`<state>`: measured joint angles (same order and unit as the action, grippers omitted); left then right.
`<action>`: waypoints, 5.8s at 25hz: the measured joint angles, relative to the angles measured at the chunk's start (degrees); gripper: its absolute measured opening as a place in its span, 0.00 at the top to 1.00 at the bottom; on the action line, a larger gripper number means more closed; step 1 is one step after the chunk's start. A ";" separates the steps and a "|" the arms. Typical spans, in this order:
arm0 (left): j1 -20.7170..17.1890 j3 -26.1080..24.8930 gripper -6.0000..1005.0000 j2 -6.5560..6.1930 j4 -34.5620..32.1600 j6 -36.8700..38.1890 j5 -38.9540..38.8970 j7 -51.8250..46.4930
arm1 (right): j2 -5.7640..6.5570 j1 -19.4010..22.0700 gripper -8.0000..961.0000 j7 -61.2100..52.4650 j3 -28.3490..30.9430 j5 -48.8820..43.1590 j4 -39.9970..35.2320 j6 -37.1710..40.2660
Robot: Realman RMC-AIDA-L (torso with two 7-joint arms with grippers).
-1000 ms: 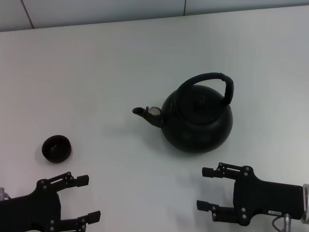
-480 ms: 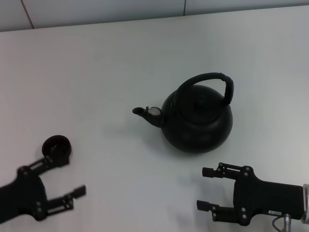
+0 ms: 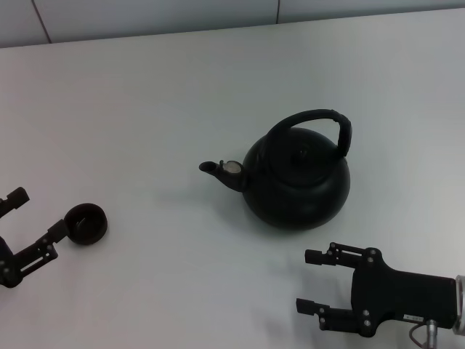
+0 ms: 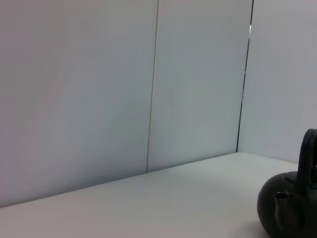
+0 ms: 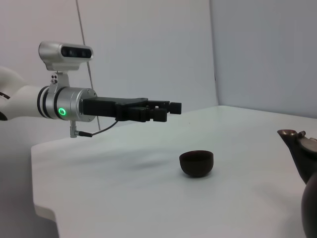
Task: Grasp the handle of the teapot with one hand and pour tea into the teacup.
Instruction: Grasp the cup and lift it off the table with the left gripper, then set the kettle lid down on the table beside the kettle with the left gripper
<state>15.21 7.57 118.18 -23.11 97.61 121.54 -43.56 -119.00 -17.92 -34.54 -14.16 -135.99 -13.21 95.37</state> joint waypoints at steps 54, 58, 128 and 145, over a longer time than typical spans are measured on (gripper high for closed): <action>4.57 12.14 0.22 0.48 1.13 -16.29 0.53 2.22 | -0.09 0.15 0.25 0.00 0.60 0.17 0.10 -0.19; 5.44 12.12 0.22 0.47 2.02 -17.18 0.48 2.69 | -0.09 0.17 0.25 0.00 0.62 0.20 0.18 -0.19; 19.36 17.53 0.30 0.91 14.79 -26.68 0.11 3.74 | -0.11 0.44 0.25 0.00 0.71 0.29 0.55 -0.11; 20.13 16.66 0.30 0.90 16.38 -28.79 0.01 4.89 | -0.08 0.49 0.25 0.00 0.71 0.29 0.55 -0.14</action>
<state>35.35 24.24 119.09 -6.72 68.82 121.55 -38.67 -119.09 -17.43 -34.54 -13.44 -135.70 -12.65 95.24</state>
